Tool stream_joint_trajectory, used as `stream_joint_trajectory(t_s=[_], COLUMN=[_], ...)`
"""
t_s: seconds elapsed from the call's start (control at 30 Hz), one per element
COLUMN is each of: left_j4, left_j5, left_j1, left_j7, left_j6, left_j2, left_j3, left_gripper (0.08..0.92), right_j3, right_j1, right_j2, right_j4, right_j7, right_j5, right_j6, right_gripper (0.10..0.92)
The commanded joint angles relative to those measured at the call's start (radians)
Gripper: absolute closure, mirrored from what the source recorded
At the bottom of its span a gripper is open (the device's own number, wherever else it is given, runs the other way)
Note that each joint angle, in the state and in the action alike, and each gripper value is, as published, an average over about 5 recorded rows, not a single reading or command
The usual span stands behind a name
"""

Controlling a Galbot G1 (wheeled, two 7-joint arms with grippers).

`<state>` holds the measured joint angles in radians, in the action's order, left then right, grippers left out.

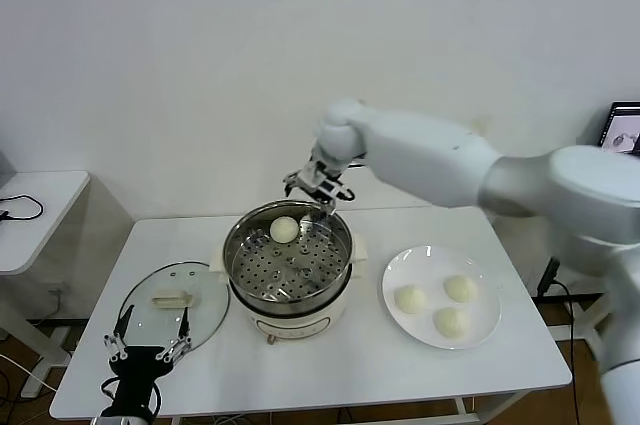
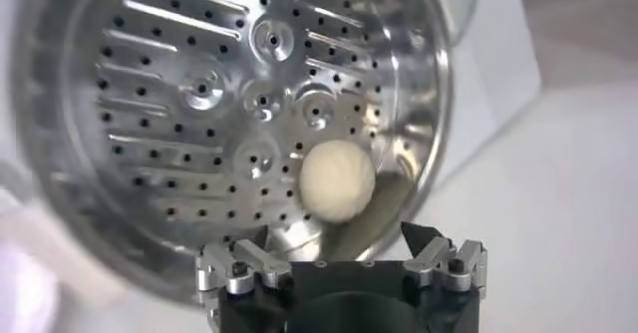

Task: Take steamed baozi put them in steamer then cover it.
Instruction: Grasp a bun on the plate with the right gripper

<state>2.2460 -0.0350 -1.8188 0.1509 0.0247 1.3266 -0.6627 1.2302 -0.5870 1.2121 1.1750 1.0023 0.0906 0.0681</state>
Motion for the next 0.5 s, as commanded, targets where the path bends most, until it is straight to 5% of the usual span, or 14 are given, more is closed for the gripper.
stream_joint_trajectory(t_s=[0.03, 0.3, 0.5], left_j4=[0.030, 0.011, 0.000], left_j5=[-0.016, -0.020, -0.014], left_j1=[0.018, 0.051, 0.057], left_j7=[0.002, 0.002, 0.001], left_j6=[0.053, 0.072, 0.074], left_j2=[-0.016, -0.040, -0.040], left_j3=[0.008, 0.022, 0.030], left_gripper=[0.177, 0.177, 0.177], right_j3=[0.023, 0.012, -0.122], right_j1=[-0.111, 0.024, 0.266], right_j2=[-0.391, -0.679, -0.738], right_j4=[0.419, 0.571, 0.554], right_j7=[0.036, -0.004, -0.019], right_j5=[0.188, 0.089, -0.013], right_j6=[-0.348, -0.407, -0.408], right_gripper=[0.202, 0.202, 0.203])
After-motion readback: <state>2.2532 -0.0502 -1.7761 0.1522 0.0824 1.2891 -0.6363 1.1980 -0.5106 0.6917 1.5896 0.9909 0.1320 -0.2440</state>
